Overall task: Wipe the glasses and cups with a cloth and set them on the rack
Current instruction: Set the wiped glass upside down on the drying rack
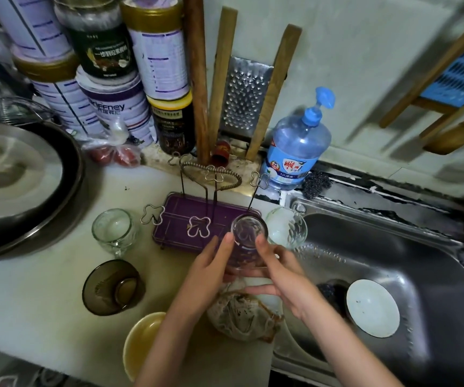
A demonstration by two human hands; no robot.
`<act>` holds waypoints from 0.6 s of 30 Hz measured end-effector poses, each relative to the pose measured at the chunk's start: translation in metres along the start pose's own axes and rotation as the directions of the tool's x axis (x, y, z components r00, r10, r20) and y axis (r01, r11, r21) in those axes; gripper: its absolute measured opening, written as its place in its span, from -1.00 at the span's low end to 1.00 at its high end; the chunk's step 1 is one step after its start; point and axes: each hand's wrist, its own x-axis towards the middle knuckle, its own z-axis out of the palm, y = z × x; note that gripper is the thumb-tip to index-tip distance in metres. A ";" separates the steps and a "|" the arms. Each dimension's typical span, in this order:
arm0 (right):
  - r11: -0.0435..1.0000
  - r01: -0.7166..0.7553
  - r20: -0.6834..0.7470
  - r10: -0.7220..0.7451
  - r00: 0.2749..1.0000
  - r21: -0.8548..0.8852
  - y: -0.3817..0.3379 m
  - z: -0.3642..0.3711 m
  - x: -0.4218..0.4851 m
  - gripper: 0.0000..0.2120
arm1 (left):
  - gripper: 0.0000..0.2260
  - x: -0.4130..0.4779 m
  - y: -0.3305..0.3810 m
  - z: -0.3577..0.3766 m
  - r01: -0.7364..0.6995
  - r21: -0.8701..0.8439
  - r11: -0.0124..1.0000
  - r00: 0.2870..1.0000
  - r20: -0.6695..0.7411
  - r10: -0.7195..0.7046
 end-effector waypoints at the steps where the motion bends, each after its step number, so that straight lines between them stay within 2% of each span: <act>1: 1.000 -0.002 -0.006 0.002 1.000 -0.008 0.000 -0.002 0.000 -0.20 | -0.07 0.000 0.001 -0.001 -0.004 -0.004 1.000 1.000 0.011 0.005; 4: 0.999 -0.001 0.001 0.001 1.000 -0.032 0.003 -0.006 -0.002 -0.15 | -0.36 -0.002 0.005 0.000 -0.035 0.000 0.999 0.999 0.023 0.035; 5: 1.000 -0.001 0.011 0.001 1.000 -0.031 0.005 -0.007 -0.003 -0.14 | -0.40 -0.003 0.005 0.000 -0.031 0.005 1.000 0.999 0.022 0.031; 8: 1.000 -0.008 0.050 0.009 0.999 -0.024 0.009 -0.012 -0.006 -0.18 | -0.28 -0.005 0.002 -0.002 -0.029 0.025 0.999 1.000 0.004 0.029; 10: 0.999 -0.010 0.071 0.012 0.997 -0.031 0.013 -0.014 -0.008 -0.28 | -0.26 -0.008 0.002 -0.005 -0.006 0.054 0.999 1.000 -0.018 0.006; 14: 0.997 0.013 0.098 -0.006 0.995 -0.077 0.023 -0.019 -0.011 -0.52 | -0.51 -0.022 0.003 -0.007 -0.009 0.124 0.992 0.997 -0.080 0.019; 18: 0.984 0.033 0.089 -0.018 0.996 -0.175 0.038 -0.023 -0.015 -0.79 | -0.42 -0.039 -0.005 -0.011 -0.060 0.190 0.980 0.988 -0.127 0.086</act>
